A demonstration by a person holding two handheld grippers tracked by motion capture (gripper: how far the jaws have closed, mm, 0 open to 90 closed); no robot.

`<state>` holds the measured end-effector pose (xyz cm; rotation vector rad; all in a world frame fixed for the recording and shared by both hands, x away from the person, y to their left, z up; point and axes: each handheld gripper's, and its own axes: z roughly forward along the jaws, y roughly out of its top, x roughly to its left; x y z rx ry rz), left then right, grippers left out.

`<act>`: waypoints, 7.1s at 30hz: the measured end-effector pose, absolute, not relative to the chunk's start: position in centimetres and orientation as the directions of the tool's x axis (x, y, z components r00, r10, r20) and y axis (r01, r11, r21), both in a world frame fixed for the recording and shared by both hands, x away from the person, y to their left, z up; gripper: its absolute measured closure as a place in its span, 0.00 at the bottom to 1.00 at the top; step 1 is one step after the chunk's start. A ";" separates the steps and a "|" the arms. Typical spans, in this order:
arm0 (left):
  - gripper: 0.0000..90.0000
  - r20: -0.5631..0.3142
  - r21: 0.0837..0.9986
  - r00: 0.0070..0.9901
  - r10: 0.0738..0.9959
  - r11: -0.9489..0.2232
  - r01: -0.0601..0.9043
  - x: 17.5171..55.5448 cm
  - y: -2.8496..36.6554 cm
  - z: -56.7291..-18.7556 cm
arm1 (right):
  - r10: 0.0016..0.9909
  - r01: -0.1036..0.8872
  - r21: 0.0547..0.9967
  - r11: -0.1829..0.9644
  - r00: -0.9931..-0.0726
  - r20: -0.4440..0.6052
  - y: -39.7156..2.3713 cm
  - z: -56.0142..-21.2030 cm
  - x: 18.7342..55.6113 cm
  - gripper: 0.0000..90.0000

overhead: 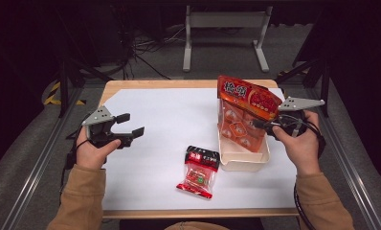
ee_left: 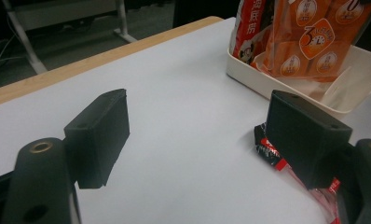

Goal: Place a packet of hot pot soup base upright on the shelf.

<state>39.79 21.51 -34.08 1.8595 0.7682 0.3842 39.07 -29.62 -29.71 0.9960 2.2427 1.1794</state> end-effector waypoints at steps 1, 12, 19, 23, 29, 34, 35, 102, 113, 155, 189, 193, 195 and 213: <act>0.25 -0.081 0.907 0.746 0.661 -0.261 0.329 39.8 21.5 -34.1 | 0.754 0.412 0.823 0.391 -0.656 -0.029 -29.5 -29.9 39.2 0.79; 0.25 -0.085 0.906 0.746 0.660 -0.261 0.334 39.8 21.2 -34.2 | 0.723 0.463 0.803 0.375 -0.688 0.060 -30.1 -32.3 40.7 0.79; 0.24 -0.086 0.901 0.748 0.658 -0.269 0.340 40.0 20.8 -34.4 | 0.733 0.483 0.810 0.332 -0.672 0.100 -31.8 -33.4 40.5 0.79; 0.23 -0.086 0.896 0.753 0.653 -0.280 0.344 40.5 20.5 -34.7 | 0.732 0.474 0.825 0.308 -0.672 0.112 -32.3 -33.7 40.3 0.78; 0.23 -0.086 0.890 0.774 0.627 -0.301 0.342 40.8 19.4 -35.3 | 0.732 0.458 0.848 0.264 -0.668 0.133 -32.9 -33.6 40.1 0.72; 0.21 -0.079 0.884 0.783 0.616 -0.320 0.341 41.0 18.7 -35.5 | 0.753 0.435 0.870 0.232 -0.646 0.122 -34.2 -32.9 39.2 0.59; 0.21 -0.079 0.884 0.783 0.616 -0.320 0.341 41.0 18.7 -35.5 | 0.753 0.435 0.870 0.232 -0.646 0.122 -34.2 -32.9 39.2 0.59; 0.33 -0.204 0.829 0.864 0.460 -0.388 0.402 44.1 9.0 -41.6 | 0.830 0.449 0.850 0.277 -0.558 0.024 -38.8 -35.6 38.7 0.37; 0.43 -0.273 0.792 0.866 0.420 -0.413 0.450 44.7 7.5 -43.5 | 0.828 0.454 0.848 0.275 -0.560 0.032 -38.7 -35.9 38.8 0.36; 0.93 -0.275 0.718 0.886 0.374 -0.532 0.448 44.6 5.8 -45.5 | 0.823 0.468 0.840 0.274 -0.566 0.047 -38.6 -36.3 39.1 0.36; 1.00 -0.213 0.842 0.915 0.344 -0.411 0.350 41.5 8.9 -37.7 | 0.827 0.471 0.842 0.262 -0.559 0.055 -38.8 -36.3 39.1 0.38; 1.00 -0.178 0.855 0.929 0.325 -0.416 0.309 40.6 8.9 -36.6 | 0.823 0.471 0.849 0.238 -0.562 0.081 -38.9 -36.4 39.2 0.38; 1.00 -0.172 0.861 0.932 0.320 -0.411 0.300 40.4 8.9 -36.3 | 0.825 0.469 0.851 0.236 -0.560 0.080 -38.9 -36.4 39.2 0.38; 1.00 -0.081 0.918 0.935 0.344 -0.340 0.205 38.8 9.8 -33.3 | 0.824 0.482 0.845 0.230 -0.559 0.094 -38.6 -36.9 39.6 0.38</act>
